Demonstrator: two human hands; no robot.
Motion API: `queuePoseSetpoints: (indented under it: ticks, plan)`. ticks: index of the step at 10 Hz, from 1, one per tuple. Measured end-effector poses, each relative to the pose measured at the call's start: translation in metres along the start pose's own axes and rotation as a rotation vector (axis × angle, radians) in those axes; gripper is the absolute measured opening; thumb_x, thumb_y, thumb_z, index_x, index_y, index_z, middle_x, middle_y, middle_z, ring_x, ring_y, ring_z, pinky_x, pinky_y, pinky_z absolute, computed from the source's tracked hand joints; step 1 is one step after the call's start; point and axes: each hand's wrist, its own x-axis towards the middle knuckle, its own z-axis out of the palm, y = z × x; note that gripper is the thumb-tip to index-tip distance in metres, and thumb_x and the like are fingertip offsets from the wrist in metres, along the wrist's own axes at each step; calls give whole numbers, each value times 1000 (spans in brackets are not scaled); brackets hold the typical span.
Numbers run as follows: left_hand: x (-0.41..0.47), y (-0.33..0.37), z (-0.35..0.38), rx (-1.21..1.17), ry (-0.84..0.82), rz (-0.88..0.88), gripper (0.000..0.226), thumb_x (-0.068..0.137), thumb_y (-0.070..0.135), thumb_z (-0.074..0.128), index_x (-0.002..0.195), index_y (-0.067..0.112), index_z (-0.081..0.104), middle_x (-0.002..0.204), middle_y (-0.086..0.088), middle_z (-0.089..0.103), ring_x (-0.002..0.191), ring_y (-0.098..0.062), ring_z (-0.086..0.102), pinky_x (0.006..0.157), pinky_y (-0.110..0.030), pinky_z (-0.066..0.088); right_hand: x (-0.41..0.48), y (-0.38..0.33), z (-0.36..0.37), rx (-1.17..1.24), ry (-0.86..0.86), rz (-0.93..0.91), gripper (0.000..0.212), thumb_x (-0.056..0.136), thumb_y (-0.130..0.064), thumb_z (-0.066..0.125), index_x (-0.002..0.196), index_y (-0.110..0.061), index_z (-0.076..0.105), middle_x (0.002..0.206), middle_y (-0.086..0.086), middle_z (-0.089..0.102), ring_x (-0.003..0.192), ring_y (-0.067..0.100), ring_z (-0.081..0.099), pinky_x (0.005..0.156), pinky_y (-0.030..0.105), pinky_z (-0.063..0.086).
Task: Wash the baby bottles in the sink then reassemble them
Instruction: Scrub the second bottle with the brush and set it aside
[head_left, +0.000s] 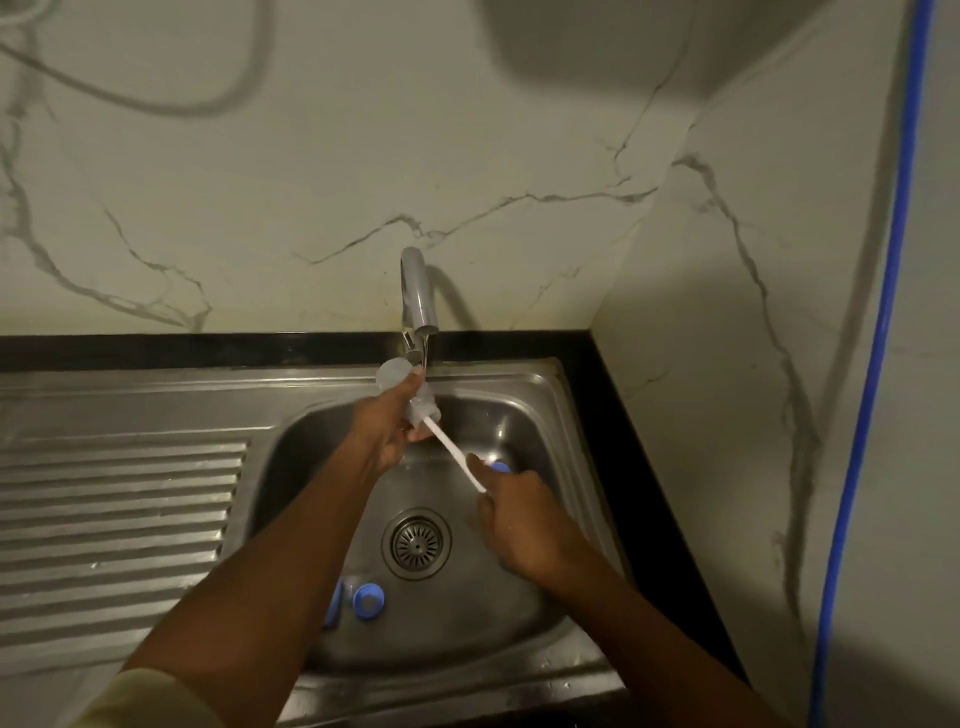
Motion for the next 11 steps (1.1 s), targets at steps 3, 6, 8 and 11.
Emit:
queuePoseSetpoints:
  ticks: [3,6,8,11]
  plan:
    - [17,0,-8,-310,-95,-101,75,77,60,75,127,6,58,115,-18,64,97,-27,66,84,-43,61,5,-2,-3,1907,-552,509,23,91,-19,56,113,-15,52,68,1,47,37,1,36,27,13,28]
    - [35,12,22,-462,-165,-122,50,92,49,62,119,7,57,89,-7,58,75,-14,56,73,-28,49,26,-12,6,219,15,60,49,102,-23,42,148,-39,36,95,3,63,72,13,62,63,27,53]
    - [35,13,-4,-635,-321,-109,73,81,21,79,142,6,43,130,-22,57,118,-35,62,102,-54,50,30,-9,-13,1766,-597,599,14,94,-25,56,102,-14,59,60,-1,47,34,2,35,25,16,29]
    - [38,8,-3,-524,-153,-69,65,83,27,73,136,2,45,106,-13,60,79,-22,65,68,-37,56,34,-13,0,916,-174,228,35,102,-22,47,133,-35,54,67,0,53,44,5,42,37,23,39]
